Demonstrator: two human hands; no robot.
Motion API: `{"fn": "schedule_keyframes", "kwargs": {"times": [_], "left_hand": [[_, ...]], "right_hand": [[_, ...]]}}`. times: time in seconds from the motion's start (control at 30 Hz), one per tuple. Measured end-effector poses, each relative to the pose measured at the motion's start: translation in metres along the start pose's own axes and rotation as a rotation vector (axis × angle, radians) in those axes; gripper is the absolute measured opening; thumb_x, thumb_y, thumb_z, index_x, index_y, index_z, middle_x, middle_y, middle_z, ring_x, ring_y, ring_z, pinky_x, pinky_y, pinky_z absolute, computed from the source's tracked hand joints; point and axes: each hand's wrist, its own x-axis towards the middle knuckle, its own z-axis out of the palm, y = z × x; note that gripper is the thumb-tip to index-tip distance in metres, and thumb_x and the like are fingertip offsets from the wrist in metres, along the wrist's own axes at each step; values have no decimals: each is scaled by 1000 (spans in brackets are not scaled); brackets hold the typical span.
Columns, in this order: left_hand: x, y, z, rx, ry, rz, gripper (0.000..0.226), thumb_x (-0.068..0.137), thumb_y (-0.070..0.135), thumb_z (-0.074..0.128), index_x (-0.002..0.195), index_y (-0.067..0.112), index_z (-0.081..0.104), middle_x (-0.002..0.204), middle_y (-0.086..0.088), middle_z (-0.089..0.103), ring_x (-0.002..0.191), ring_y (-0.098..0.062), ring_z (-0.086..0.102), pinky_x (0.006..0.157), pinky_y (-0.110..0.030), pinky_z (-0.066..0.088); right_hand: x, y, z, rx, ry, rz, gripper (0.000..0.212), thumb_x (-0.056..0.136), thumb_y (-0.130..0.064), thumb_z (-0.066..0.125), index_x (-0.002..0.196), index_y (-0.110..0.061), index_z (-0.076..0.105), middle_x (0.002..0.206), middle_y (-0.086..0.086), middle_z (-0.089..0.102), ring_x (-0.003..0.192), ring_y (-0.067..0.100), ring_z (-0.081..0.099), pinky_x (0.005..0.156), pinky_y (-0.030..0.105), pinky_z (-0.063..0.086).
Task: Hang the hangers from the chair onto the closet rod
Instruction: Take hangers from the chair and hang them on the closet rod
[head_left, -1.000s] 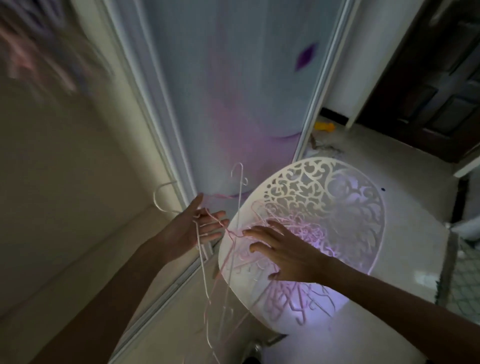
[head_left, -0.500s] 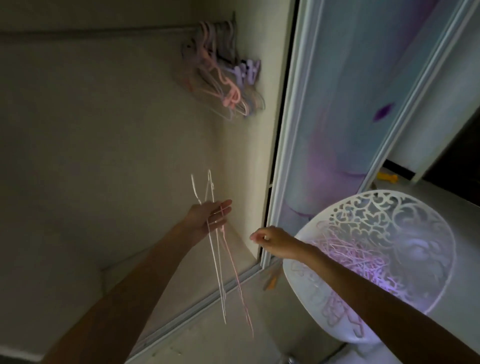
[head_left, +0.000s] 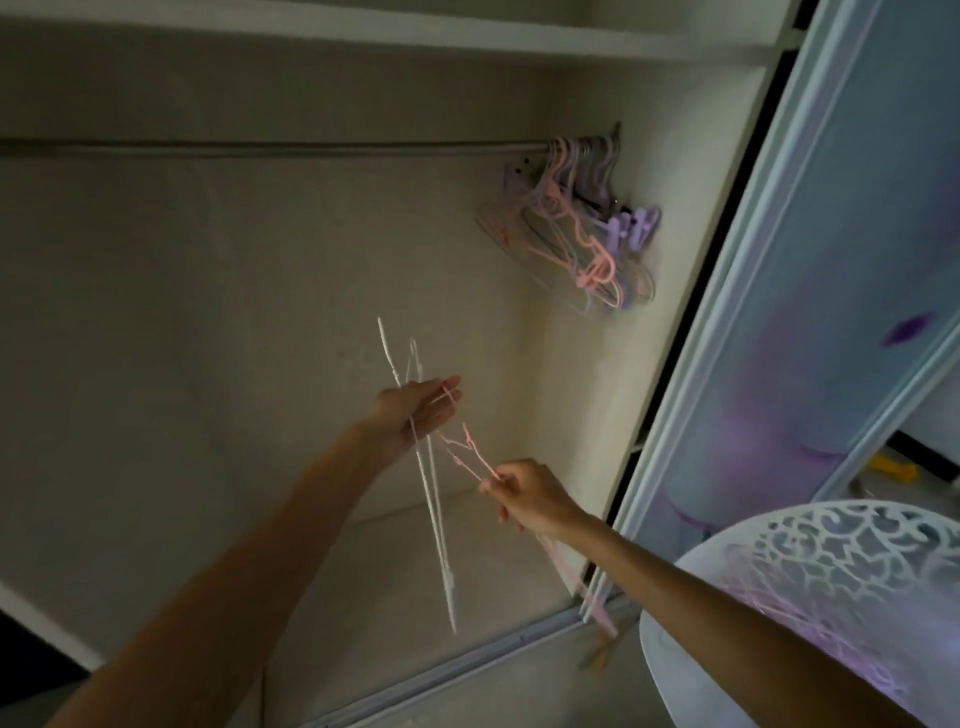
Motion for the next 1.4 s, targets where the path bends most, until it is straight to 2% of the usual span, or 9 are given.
{"fn": "schedule_keyframes", "kwargs": {"times": [0.2, 0.33, 0.57, 0.77, 0.87, 0.97, 1.13, 1.2, 1.4], "left_hand": [[56, 49, -16, 209, 114, -38, 15, 92, 7, 52, 79, 10, 58, 61, 3, 68, 75, -14, 59, 50, -23, 55], [95, 88, -23, 106, 120, -16, 15, 92, 8, 51, 78, 12, 56, 55, 2, 69, 70, -15, 66, 60, -27, 57], [149, 134, -22, 11, 123, 67, 17, 93, 12, 47, 78, 14, 54, 59, 2, 71, 70, -14, 68, 74, -31, 48], [178, 156, -7, 4, 85, 55, 19, 93, 8, 48, 74, 12, 51, 89, -7, 64, 85, -18, 61, 77, -32, 46], [192, 163, -6, -18, 79, 36, 21, 92, 7, 50, 71, 12, 49, 90, -7, 64, 85, -18, 61, 79, -33, 46], [202, 167, -7, -24, 70, 11, 20, 90, 7, 52, 71, 12, 49, 81, -6, 68, 85, -18, 62, 77, -33, 48], [214, 171, -10, 4, 56, -32, 20, 90, 8, 53, 71, 13, 51, 65, -2, 72, 85, -16, 63, 73, -31, 49], [218, 172, -10, 14, 53, -36, 19, 89, 8, 54, 71, 13, 51, 65, -1, 72, 84, -15, 63, 72, -30, 49], [223, 176, -1, 8, 25, -24, 20, 90, 5, 53, 71, 12, 51, 75, -5, 70, 84, -17, 63, 81, -32, 48]], "right_hand": [[79, -4, -65, -130, 89, -68, 29, 91, -28, 57, 89, -2, 69, 74, 9, 63, 70, 19, 56, 64, 27, 40], [128, -16, -113, -7, 144, -56, 28, 90, -24, 59, 90, 2, 70, 63, 4, 57, 60, 17, 53, 60, 27, 40], [210, -72, -174, 169, 292, -120, 27, 92, -14, 54, 68, -25, 59, 41, -8, 47, 33, -3, 44, 40, 8, 30], [274, -116, -190, 85, 474, -165, 47, 94, -23, 53, 50, -29, 37, 55, -10, 42, 63, 11, 43, 52, 15, 30], [297, -125, -192, -46, 461, -124, 36, 95, -20, 48, 59, -25, 51, 81, 9, 59, 86, 19, 54, 63, 26, 35], [316, -125, -192, -110, 432, -68, 28, 95, -20, 47, 98, -7, 71, 114, 15, 66, 110, 28, 59, 79, 27, 40], [328, -114, -186, -106, 372, -11, 21, 92, -16, 49, 90, -13, 70, 96, 13, 71, 95, 29, 64, 73, 24, 42], [325, -111, -183, -164, 300, 23, 25, 90, -17, 49, 107, -11, 65, 92, 9, 70, 91, 29, 66, 79, 32, 51], [321, -148, -205, -486, 785, -426, 57, 92, -27, 53, 141, -8, 33, 142, 13, 40, 130, 31, 37, 104, 40, 34]]}}
